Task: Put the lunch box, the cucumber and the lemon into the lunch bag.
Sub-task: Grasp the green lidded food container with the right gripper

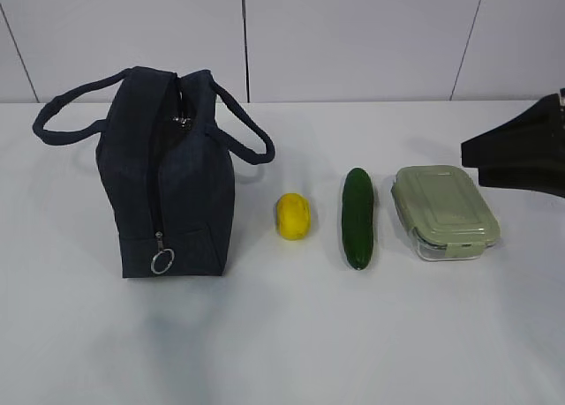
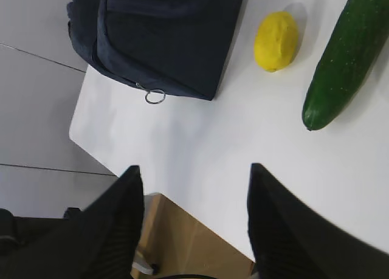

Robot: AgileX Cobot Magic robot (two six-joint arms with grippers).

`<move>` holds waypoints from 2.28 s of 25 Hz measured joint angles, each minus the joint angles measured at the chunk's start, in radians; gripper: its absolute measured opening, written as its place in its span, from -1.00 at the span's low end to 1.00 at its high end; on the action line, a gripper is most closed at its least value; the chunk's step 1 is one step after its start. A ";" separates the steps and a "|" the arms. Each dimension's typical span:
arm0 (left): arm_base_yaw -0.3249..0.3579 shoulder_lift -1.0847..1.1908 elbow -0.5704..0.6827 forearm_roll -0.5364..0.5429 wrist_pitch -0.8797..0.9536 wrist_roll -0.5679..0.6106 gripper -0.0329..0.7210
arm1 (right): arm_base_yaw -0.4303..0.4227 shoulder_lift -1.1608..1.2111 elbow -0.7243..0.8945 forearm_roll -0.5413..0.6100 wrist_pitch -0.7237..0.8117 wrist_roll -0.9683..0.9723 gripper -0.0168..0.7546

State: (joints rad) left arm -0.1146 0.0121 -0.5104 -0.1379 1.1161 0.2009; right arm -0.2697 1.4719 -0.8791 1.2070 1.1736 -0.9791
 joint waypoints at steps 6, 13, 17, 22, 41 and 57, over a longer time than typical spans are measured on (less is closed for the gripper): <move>0.000 0.000 0.000 0.000 0.000 0.000 -0.28 | -0.081 0.164 -0.121 0.000 0.003 -0.017 0.11; 0.000 0.000 0.000 0.000 0.000 0.000 -0.28 | -0.197 0.281 -0.228 -0.144 0.003 -0.017 0.11; 0.000 0.000 0.000 0.000 0.000 0.000 -0.28 | -0.216 0.379 -0.281 -0.188 0.003 -0.022 0.11; 0.000 0.000 0.000 0.000 0.000 0.000 -0.28 | -0.216 0.503 -0.352 -0.220 0.003 -0.037 0.16; 0.000 0.000 0.000 -0.001 0.000 0.000 -0.28 | -0.188 0.683 -0.466 -0.109 0.003 -0.127 0.72; 0.000 0.000 0.000 -0.001 0.000 0.000 -0.28 | -0.126 0.794 -0.517 -0.097 0.001 -0.150 0.72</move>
State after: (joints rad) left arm -0.1146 0.0121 -0.5104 -0.1386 1.1161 0.2009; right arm -0.3955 2.2662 -1.3960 1.1096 1.1751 -1.1291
